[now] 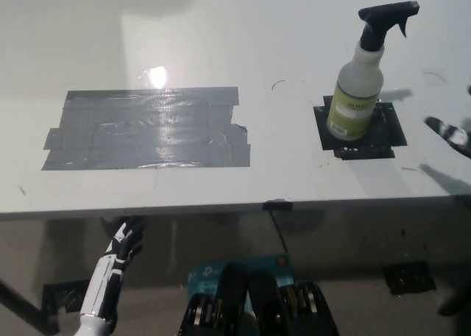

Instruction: A person hands a spray bottle to the robot which it grabs with its right hand and places on the black spot infront of it on the table

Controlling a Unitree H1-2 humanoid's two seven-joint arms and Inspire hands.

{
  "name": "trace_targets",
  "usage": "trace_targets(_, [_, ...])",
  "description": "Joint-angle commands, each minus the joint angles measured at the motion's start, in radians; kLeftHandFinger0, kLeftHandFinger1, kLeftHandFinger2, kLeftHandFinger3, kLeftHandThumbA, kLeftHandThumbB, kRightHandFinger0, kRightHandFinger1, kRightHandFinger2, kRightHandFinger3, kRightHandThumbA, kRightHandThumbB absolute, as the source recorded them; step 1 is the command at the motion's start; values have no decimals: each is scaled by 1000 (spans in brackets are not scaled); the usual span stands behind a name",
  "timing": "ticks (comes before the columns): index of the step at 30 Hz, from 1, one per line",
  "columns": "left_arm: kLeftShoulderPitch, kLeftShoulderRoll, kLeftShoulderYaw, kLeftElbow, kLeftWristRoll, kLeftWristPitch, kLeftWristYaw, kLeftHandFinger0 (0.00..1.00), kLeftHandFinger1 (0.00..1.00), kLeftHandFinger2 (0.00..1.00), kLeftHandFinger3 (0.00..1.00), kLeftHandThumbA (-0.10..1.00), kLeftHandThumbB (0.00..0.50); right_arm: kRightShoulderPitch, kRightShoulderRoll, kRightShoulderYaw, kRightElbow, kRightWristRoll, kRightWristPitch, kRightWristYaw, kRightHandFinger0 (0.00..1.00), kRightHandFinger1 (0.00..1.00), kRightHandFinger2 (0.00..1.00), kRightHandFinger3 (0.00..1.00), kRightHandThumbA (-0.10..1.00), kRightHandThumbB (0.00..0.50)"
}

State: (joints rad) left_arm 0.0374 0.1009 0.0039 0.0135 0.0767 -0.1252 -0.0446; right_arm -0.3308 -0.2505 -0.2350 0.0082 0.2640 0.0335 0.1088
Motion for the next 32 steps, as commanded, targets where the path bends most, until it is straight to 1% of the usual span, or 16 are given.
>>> trace_targets(1, [-15,10,-3,-11,6,-10,0,1000,1000,1000,1000,990,71,136,31,34,-300,112,59,42,1000,1000,1000,1000,1000,488])
trace_targets(2, [-10,9,-4,-9,8,-15,0,1000,1000,1000,1000,994,72,202,55,91,-383,96,52,58,1000,1000,1000,1000,1000,500])
trace_targets(4, [-5,7,-5,-7,5,-15,-1,1000,1000,1000,1000,993,74,251,73,131,-439,84,56,65,1000,1000,1000,1000,1000,500])
trace_targets(6, [5,4,-11,-1,7,-25,-2,1000,1000,1000,1000,997,88,349,120,222,-516,-2,39,65,1000,1000,1000,1000,1000,500])
trace_targets(8, [22,5,-17,1,14,-37,-3,1000,1000,1000,1000,1000,85,415,137,280,-517,-81,-7,73,1000,1000,1000,1000,1000,487])
trace_targets(9, [34,5,-18,-2,16,-38,-3,1000,1000,1000,1000,1000,93,444,135,308,-481,-140,-47,73,1000,1000,1000,1000,1000,436])
trace_targets(10, [40,6,-19,-4,16,-38,-4,1000,1000,1000,1000,1000,89,459,132,325,-443,-172,-71,72,1000,1000,1000,1000,1000,407])
trace_targets(14, [51,5,-21,-11,15,-25,-3,1000,1000,1000,1000,1000,79,469,109,356,-310,-216,-141,71,1000,1000,1000,1000,1000,408])
trace_targets(17, [52,5,-20,-9,11,-25,-2,1000,1000,1000,1000,995,66,447,101,368,-212,-203,-180,84,1000,1000,1000,1000,1000,353])
trace_targets(18, [53,5,-20,-10,11,-23,-3,1000,1000,1000,1000,992,66,443,101,371,-196,-202,-182,85,1000,1000,1000,1000,1000,347])
trace_targets(19, [52,3,-22,-13,13,-21,-1,1000,1000,1000,1000,992,70,439,92,375,-187,-235,-161,76,1000,1000,1000,1000,1000,387])
trace_targets(21, [51,3,-23,-14,16,-23,0,1000,1000,1000,1000,1000,71,436,91,378,-168,-247,-159,71,1000,1000,1000,1000,1000,391])
trace_targets(23, [51,3,-24,-14,16,-28,1,1000,1000,1000,1000,1000,74,435,90,380,-140,-234,-184,77,1000,1000,1000,1000,1000,364])
trace_targets(26, [51,4,-25,-8,11,-31,-2,1000,1000,1000,1000,1000,84,441,85,378,-133,-250,-193,69,1000,1000,1000,1000,1000,359])
trace_targets(28, [51,7,-27,-6,20,-33,-2,1000,1000,1000,1000,1000,87,441,83,372,-126,-261,-189,60,1000,1000,1000,1000,1000,363])
trace_targets(32, [49,8,-24,-10,12,-31,-3,1000,1000,1000,1000,1000,77,430,83,370,-115,-273,-175,58,1000,1000,1000,1000,1000,397])
